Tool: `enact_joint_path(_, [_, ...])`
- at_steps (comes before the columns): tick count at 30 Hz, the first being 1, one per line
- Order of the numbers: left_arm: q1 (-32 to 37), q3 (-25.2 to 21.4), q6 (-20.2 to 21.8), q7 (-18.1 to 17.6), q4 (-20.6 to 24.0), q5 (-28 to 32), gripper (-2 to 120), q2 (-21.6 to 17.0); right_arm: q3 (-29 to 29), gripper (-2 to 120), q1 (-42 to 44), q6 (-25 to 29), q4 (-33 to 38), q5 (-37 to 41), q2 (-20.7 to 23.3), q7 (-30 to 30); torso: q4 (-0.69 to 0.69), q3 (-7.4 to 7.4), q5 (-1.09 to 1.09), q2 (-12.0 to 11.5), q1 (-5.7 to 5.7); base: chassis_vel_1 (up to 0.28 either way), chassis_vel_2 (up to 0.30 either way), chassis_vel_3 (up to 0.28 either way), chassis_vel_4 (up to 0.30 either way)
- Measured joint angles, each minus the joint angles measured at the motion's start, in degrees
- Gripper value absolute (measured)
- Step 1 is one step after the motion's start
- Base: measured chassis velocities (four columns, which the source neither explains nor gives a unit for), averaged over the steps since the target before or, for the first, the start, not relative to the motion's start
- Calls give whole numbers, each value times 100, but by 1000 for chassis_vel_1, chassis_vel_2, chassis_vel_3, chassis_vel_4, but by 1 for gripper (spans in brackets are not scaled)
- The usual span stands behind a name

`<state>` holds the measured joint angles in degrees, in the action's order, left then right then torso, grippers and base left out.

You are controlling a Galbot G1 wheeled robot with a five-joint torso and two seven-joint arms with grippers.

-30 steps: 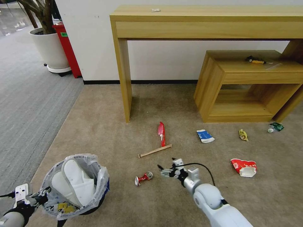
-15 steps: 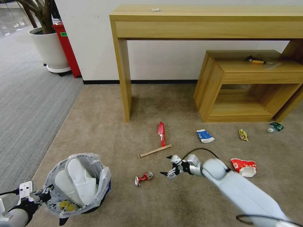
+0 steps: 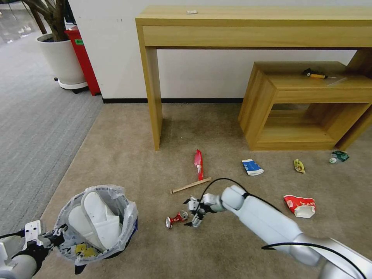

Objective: Pick up the trash bin and place the garbage on the floor into it.

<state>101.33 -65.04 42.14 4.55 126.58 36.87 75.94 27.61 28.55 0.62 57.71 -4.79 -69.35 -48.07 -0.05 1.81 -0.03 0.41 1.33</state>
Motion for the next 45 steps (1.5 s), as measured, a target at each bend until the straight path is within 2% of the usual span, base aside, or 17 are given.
enact_joint_path(3, [-23, 28, 0, -32, 43, 1, 0, 28, 15, 99, -63, -9, -222, -4, -108, -116, -1, 0, 1, 0, 0, 0, 0, 0, 0])
enact_joint_path(11, [-26, 93, 0, -74, 140, 0, 0, 84, -33, 80, -170, -186, -481, 103, -211, -324, 0, 0, 2, 0, 0, 0, 0, 0, 0])
enact_joint_path(13, [-23, 101, 0, -76, 148, -2, 0, 94, -49, 72, -172, -205, -526, 121, -243, -329, 0, 0, 2, 0, 0, 0, 0, 0, 0])
enact_joint_path(14, [-23, 101, 0, -76, 148, -2, 0, 94, -49, 72, -172, -205, -526, 121, -243, -329, 0, 0, 2, 0, 0, 0, 0, 0, 0])
enact_joint_path(16, [-13, 102, 0, -77, 161, -3, 0, 102, -62, 59, -162, -215, -570, 122, -271, -328, 1, 0, 2, 0, -1, 0, 0, 0, 0])
enact_joint_path(19, [-9, 102, 0, -77, 164, -4, 0, 105, -65, 55, -142, -219, -584, 124, -278, -320, 1, 0, 1, 0, -1, 0, 0, 0, 0])
enact_joint_path(21, [-11, 103, 0, -76, 166, -5, 0, 103, -76, 41, -92, -232, -591, 143, -284, -301, 1, 0, 2, 0, -1, 0, 0, 0, 0])
enact_joint_path(23, [-14, 104, 0, -76, 166, -5, 0, 101, -76, 37, -84, -233, -591, 144, -284, -299, 1, 0, 2, 0, -1, 0, 0, 0, 0])
enact_joint_path(26, [-34, 110, 0, -76, 166, -2, 0, 75, -95, 25, -39, -251, -590, 151, -279, -264, 0, 0, 2, 0, -1, 0, 0, 0, 0])
enact_joint_path(27, [-34, 110, 0, -76, 166, -2, 0, 75, -95, 25, -39, -251, -590, 151, -279, -264, 0, 0, 2, 0, -1, 0, 0, 0, 0])
enact_joint_path(30, [-45, 125, 0, -75, 166, 1, 0, 63, -133, 9, 1, -252, -626, 155, -284, -231, 0, 0, 2, 0, -1, 0, 0, 0, 0])
enact_joint_path(32, [-48, 128, 0, -75, 165, 1, 0, 63, -147, 6, 13, -252, -628, 159, -283, -223, 0, 0, 2, 0, -1, 0, 0, 0, 0])
enact_joint_path(33, [-50, 133, 0, -73, 161, 1, 0, 63, -161, 0, 29, -253, -619, 182, -275, -196, 0, 0, 2, 0, -1, 0, 0, 0, 0])
enact_joint_path(45, [-105, 148, 0, -66, 118, 1, 0, 31, -609, 0, 214, -364, -115, 515, -169, 143, 1, 0, 2, 0, -1, 0, 0, 0, 0])
